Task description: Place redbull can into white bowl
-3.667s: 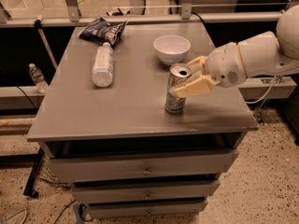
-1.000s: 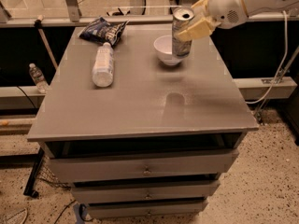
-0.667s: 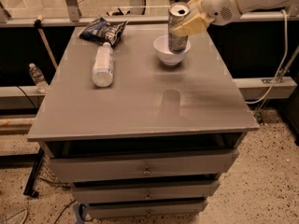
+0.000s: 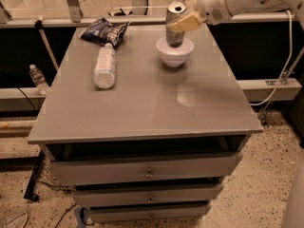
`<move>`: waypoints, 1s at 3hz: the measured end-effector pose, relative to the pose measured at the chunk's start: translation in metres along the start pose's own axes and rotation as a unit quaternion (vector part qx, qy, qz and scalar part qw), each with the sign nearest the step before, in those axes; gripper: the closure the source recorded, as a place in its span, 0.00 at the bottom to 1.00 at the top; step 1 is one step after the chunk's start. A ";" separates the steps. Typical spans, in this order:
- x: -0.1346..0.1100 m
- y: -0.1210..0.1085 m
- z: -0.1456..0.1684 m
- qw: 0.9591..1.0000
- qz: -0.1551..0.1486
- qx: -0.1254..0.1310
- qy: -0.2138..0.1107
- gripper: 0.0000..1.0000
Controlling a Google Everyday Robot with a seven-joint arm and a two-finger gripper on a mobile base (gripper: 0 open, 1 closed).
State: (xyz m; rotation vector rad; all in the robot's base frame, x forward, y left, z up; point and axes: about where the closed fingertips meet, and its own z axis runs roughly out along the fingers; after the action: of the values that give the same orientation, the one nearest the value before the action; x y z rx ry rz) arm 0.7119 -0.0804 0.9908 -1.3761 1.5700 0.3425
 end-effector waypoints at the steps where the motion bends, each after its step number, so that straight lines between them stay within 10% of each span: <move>1: 0.011 -0.010 0.009 1.000 0.008 0.009 0.000 1.00; 3: 0.049 -0.023 0.027 0.999 0.047 0.014 0.005 1.00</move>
Offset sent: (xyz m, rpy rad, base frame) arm 0.0429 -0.0271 -0.0351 0.0236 0.0315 -0.0991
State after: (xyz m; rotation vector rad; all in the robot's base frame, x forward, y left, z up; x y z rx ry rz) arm 0.7510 -0.0966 0.9474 -1.2869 1.6443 0.3700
